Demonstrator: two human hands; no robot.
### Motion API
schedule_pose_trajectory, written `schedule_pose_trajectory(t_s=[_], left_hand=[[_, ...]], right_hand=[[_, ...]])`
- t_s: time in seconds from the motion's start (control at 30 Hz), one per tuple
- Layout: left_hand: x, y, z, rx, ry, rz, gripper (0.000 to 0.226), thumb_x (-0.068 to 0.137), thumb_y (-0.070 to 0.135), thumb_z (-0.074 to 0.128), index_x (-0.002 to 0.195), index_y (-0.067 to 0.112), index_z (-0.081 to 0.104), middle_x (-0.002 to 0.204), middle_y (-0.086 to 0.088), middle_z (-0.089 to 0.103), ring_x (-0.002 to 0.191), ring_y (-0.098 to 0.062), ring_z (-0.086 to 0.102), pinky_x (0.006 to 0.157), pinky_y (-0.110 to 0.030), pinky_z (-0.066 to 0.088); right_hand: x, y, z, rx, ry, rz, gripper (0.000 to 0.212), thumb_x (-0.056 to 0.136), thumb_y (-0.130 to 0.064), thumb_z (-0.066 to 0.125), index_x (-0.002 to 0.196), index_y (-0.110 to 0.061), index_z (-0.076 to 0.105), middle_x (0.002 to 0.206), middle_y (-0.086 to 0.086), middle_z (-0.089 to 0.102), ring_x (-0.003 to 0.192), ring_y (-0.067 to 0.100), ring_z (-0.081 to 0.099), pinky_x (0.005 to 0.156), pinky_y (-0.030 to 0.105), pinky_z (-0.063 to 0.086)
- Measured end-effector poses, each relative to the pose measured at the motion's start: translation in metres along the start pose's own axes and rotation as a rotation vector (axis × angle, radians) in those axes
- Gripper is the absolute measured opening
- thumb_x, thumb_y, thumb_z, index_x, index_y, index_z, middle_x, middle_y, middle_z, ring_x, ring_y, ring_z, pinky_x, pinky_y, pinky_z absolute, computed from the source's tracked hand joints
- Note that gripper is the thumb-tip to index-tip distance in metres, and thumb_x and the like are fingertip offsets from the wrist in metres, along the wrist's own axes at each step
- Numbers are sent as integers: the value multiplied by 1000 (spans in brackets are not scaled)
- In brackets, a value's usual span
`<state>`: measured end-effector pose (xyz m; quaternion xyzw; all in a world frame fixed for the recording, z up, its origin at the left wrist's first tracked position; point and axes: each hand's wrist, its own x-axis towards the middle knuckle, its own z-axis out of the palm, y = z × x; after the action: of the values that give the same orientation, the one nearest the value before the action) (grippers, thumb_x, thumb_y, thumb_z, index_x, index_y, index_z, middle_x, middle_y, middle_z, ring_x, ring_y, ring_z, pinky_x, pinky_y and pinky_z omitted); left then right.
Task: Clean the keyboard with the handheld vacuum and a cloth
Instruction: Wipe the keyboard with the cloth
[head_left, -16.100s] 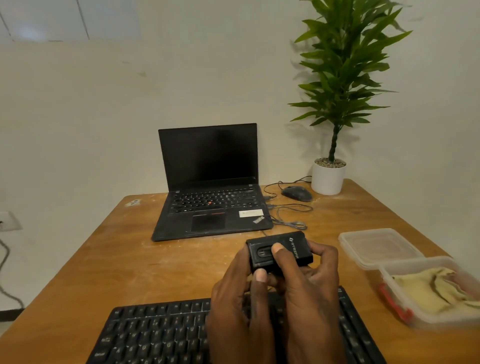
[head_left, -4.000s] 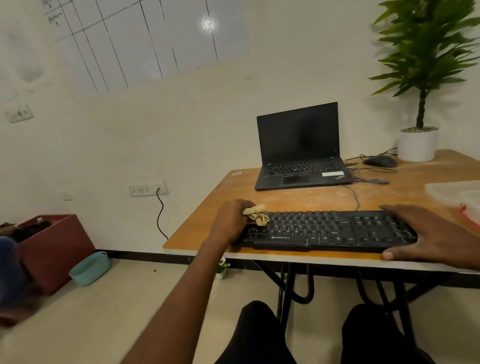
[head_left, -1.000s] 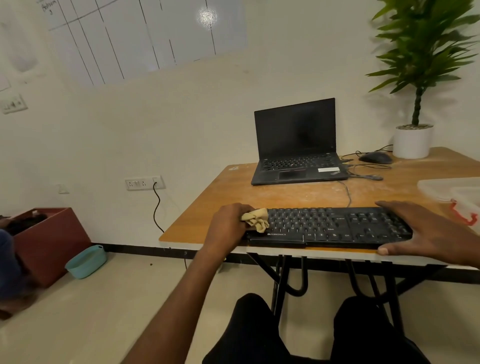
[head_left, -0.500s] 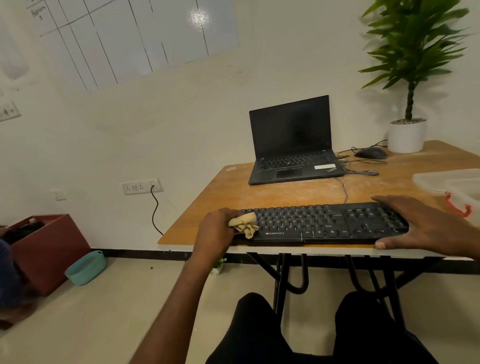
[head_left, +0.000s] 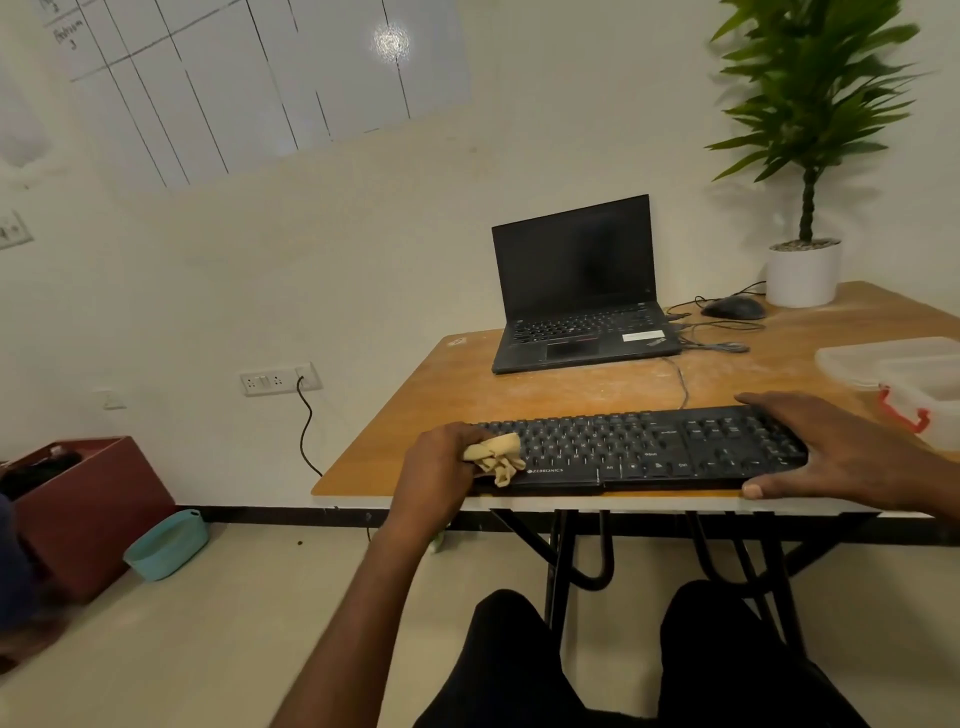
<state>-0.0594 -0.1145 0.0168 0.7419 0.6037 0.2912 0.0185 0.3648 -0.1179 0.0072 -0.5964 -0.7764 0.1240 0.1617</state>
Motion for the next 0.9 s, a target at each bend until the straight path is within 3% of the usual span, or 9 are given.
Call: schedule_pose_trajectory(t_s=[0.17, 0.27, 0.4, 0.6, 0.73, 0.9], left_hand=[[3, -6, -6, 43, 3, -29, 49, 91, -9, 61, 126, 21, 77, 118, -1, 76, 103, -21, 66, 78, -27, 44], [-1, -32, -18, 71, 26, -97, 43, 89, -6, 67, 116, 24, 81, 109, 0, 78, 96, -22, 68, 75, -31, 51], [-2, -27, -15, 37, 38, -103, 45, 89, -7, 64, 119, 23, 80, 110, 1, 77, 92, -14, 64, 64, -12, 39], [8, 4, 6, -7, 8, -6, 46, 90, -5, 64, 124, 23, 78, 116, 0, 77, 103, -20, 67, 75, -24, 40], [7, -13, -3, 43, 24, -59, 48, 90, -6, 63, 126, 23, 77, 118, 0, 76, 102, -19, 66, 76, -26, 42], [1, -40, -18, 32, 69, -155, 35, 91, 1, 72, 116, 24, 81, 109, 0, 78, 91, -14, 64, 71, -26, 46]], right_hand=[[2, 3, 2, -12, 2, -1, 130, 49, -102, 56, 157, -40, 19, 160, -3, 34, 137, 16, 38, 110, 40, 40], [2, 4, 3, -11, 3, -5, 128, 50, -102, 56, 158, -42, 18, 160, -5, 33, 138, 16, 36, 110, 40, 40], [3, 4, 2, -9, 1, 0, 127, 50, -102, 56, 156, -45, 16, 161, -6, 32, 138, 16, 36, 110, 41, 40], [1, 3, 2, -2, 15, -5, 128, 49, -102, 57, 156, -43, 20, 159, -5, 34, 137, 15, 38, 110, 42, 41], [1, 4, 4, -8, 8, 3, 131, 47, -103, 56, 157, -42, 19, 160, -4, 34, 138, 16, 37, 111, 42, 40], [1, 1, 2, -17, 4, 0, 132, 46, -103, 53, 157, -42, 18, 160, -4, 33, 138, 17, 38, 106, 38, 40]])
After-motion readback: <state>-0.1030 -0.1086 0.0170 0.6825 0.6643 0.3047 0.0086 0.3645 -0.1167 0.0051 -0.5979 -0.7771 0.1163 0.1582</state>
